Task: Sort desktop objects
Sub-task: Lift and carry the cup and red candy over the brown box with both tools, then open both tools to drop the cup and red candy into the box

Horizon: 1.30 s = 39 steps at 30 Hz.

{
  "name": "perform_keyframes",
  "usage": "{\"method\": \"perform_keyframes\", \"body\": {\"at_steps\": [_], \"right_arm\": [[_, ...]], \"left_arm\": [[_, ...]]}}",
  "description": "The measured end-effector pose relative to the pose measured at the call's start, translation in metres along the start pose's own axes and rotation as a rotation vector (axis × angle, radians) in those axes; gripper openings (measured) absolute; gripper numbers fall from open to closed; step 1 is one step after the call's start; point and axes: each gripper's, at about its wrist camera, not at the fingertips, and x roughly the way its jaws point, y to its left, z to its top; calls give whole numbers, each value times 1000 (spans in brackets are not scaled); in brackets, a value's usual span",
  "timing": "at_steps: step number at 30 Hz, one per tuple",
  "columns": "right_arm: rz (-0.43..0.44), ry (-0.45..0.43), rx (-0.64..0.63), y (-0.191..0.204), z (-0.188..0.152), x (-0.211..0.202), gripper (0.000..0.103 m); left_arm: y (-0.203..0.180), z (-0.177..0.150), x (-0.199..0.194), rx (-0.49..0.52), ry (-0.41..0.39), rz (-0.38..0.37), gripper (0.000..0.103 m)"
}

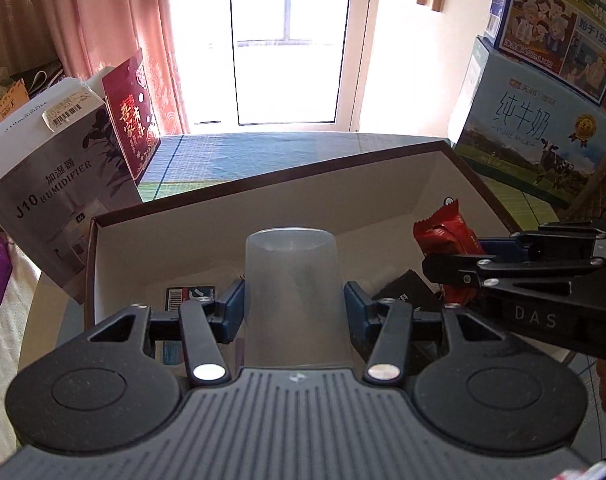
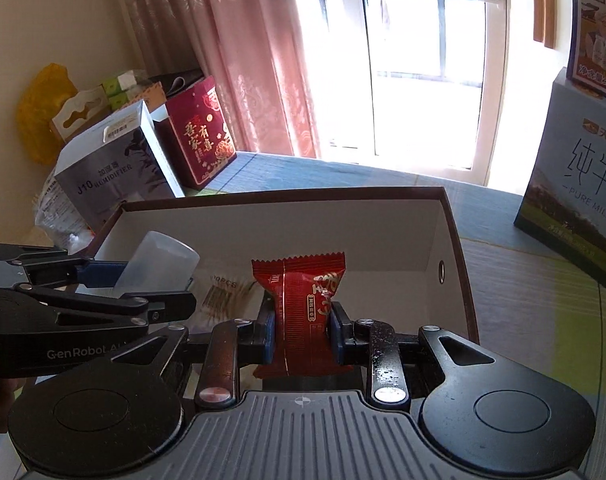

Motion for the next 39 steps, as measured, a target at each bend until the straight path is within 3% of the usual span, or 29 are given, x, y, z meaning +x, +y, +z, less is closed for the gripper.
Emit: {"method": "perform_keyframes", "body": {"at_steps": [19, 25, 39], "right_arm": [[-21, 87, 28, -21, 14, 55, 24], [-17, 99, 37, -25, 14, 62, 24], [-16, 119, 42, -21, 17, 77, 24]], "left_arm": [[6, 16, 68, -45, 86, -11, 48], [10, 15, 72, -38, 82, 15, 66], [24, 17, 68, -32, 84, 64, 67]]}}
